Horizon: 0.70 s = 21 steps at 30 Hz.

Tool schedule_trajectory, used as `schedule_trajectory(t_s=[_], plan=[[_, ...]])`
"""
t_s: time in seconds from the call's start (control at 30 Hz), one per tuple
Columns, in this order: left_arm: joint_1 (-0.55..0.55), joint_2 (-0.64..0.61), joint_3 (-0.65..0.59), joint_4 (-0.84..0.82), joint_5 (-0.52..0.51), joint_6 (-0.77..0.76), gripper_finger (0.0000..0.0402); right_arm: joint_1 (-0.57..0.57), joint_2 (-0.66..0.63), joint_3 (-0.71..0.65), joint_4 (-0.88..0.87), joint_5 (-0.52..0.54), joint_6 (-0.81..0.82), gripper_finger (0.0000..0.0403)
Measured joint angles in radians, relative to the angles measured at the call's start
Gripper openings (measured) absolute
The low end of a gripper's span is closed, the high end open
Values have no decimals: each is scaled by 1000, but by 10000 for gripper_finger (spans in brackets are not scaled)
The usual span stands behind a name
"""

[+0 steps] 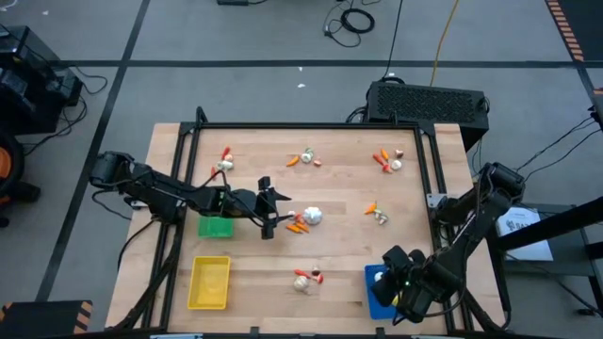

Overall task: Sort produce into baskets
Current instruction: Put the garlic into the blue bin

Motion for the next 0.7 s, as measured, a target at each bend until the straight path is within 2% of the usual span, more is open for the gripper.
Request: schedule_trajectory(t_s=[0.43,0.7], plan=[[0,0,0,-6,0,-2,248,0,0,0,-23,0,-23,82],[-2,0,0,-23,3,-23,248,-63,-2,0,52,24,-254,89]])
